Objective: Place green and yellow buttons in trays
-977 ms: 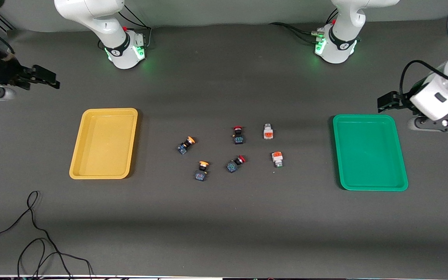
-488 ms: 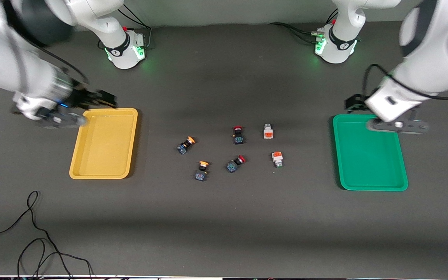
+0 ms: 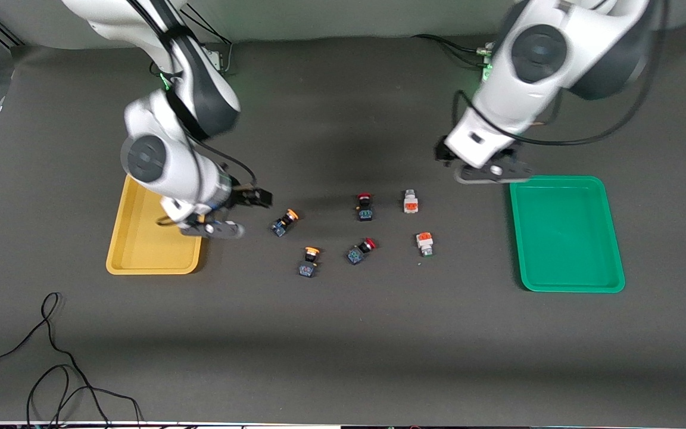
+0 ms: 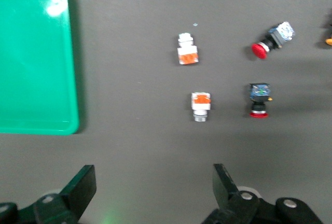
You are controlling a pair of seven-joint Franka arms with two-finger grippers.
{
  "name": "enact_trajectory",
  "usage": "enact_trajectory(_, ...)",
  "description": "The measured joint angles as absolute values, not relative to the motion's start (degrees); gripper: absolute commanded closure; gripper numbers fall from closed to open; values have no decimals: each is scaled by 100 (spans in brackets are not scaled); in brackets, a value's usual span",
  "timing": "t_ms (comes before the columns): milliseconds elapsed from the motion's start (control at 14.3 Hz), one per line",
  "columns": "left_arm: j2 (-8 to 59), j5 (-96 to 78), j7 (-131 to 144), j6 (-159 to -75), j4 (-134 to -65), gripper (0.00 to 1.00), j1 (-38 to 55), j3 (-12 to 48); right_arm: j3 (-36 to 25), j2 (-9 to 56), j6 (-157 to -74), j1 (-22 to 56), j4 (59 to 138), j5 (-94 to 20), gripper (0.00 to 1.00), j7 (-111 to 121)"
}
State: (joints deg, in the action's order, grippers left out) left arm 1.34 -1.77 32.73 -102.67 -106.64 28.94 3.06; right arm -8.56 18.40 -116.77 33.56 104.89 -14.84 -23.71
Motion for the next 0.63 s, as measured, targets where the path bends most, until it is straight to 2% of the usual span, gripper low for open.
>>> enact_trajectory(279,116,-178,3700,-10595,-10988,0,3451,307,-852,2888,-12875,3735,10492,-1521,0,-2804)
enact_trajectory(628,106,-178,3731,-11685,-11908,0,3565,306,-856,3481,-13296,3892,10513,-1522,0,-2890)
